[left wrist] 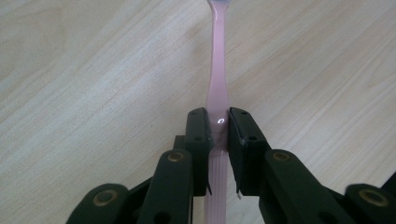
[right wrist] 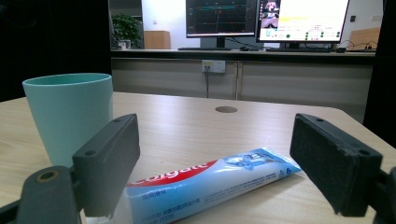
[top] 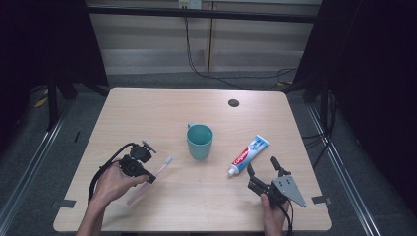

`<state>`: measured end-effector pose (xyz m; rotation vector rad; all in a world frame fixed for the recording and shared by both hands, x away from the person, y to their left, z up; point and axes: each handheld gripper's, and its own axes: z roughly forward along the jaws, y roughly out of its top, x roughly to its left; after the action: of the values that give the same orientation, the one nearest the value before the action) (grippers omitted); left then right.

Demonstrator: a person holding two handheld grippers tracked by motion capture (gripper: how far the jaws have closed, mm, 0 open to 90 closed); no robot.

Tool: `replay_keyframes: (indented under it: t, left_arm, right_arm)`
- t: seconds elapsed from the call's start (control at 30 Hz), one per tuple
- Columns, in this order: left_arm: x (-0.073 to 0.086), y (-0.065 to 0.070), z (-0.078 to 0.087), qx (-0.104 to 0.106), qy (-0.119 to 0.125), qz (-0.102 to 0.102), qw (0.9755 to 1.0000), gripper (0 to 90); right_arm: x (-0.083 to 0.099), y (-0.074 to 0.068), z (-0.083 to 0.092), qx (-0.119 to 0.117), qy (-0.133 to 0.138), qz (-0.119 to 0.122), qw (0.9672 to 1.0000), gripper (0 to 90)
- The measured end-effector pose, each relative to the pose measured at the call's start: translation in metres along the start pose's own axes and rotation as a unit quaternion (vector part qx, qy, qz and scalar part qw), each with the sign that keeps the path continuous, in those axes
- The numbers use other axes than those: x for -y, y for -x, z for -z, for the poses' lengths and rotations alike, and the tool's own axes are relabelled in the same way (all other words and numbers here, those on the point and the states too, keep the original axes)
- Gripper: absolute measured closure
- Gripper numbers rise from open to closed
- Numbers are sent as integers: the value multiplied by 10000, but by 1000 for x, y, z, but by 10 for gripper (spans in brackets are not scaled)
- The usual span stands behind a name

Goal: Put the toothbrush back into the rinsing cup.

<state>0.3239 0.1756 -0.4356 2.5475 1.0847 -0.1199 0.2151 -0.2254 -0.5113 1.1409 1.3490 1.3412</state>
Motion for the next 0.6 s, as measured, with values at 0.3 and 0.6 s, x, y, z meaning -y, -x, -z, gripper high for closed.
replay_keyframes:
  t: [0.3,0.6]
  left_arm:
    - [4,2,22,152,538,50,9984,787]
    - [4,0,34,236,1146,113,9931,787]
  right_arm:
    - [0,0,0,7,6,-4,10000,152]
    - [0,0,0,7,-1,-1,10000,152]
